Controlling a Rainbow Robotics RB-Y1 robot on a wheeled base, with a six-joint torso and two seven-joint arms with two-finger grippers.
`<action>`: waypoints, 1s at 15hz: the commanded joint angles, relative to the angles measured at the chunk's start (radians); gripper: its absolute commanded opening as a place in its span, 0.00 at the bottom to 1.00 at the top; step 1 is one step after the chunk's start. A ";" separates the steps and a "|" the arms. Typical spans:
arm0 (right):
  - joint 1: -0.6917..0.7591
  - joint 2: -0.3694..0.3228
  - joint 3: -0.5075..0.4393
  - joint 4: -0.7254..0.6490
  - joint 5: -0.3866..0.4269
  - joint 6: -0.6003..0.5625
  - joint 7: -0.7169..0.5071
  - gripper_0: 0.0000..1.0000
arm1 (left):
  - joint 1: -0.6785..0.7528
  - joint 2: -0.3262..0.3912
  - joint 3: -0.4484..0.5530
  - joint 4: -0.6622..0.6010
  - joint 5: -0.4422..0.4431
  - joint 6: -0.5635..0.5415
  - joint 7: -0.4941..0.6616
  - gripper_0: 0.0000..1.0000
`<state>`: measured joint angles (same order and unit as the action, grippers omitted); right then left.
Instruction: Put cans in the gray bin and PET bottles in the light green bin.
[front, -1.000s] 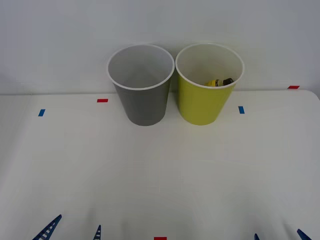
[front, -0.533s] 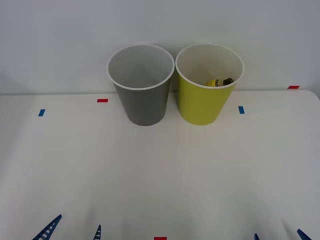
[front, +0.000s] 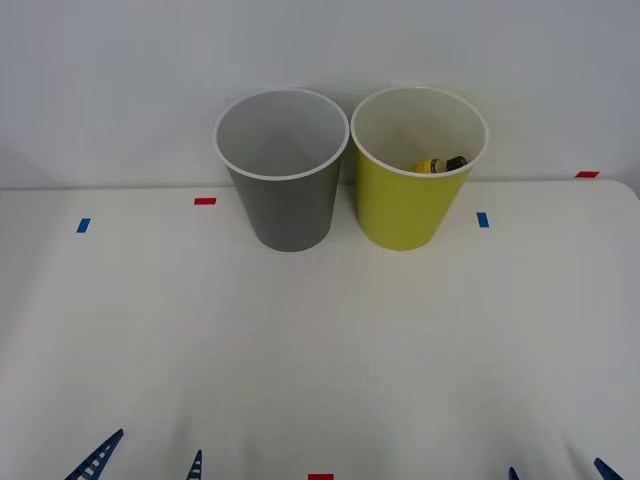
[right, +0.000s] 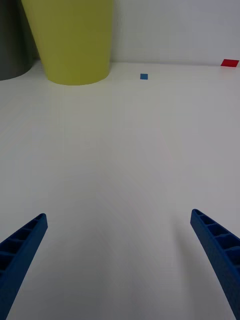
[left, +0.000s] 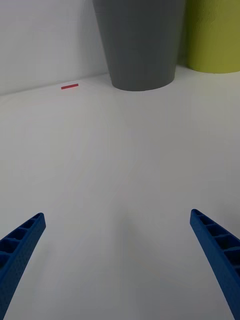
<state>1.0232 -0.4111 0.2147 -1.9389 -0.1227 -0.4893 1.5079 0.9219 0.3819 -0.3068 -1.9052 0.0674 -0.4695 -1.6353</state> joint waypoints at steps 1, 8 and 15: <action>0.000 0.000 0.000 0.000 0.000 0.000 0.000 1.00 | 0.000 0.000 0.000 0.000 0.000 0.000 0.000 1.00; 0.000 0.000 0.000 0.000 0.000 0.000 0.000 1.00 | 0.000 0.000 0.000 0.000 0.000 0.000 0.000 1.00; 0.000 0.000 0.000 0.000 0.000 0.000 0.000 1.00 | 0.000 0.000 0.000 0.000 0.000 0.000 0.000 1.00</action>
<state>1.0232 -0.4111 0.2147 -1.9389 -0.1227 -0.4893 1.5079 0.9219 0.3819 -0.3068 -1.9052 0.0674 -0.4695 -1.6353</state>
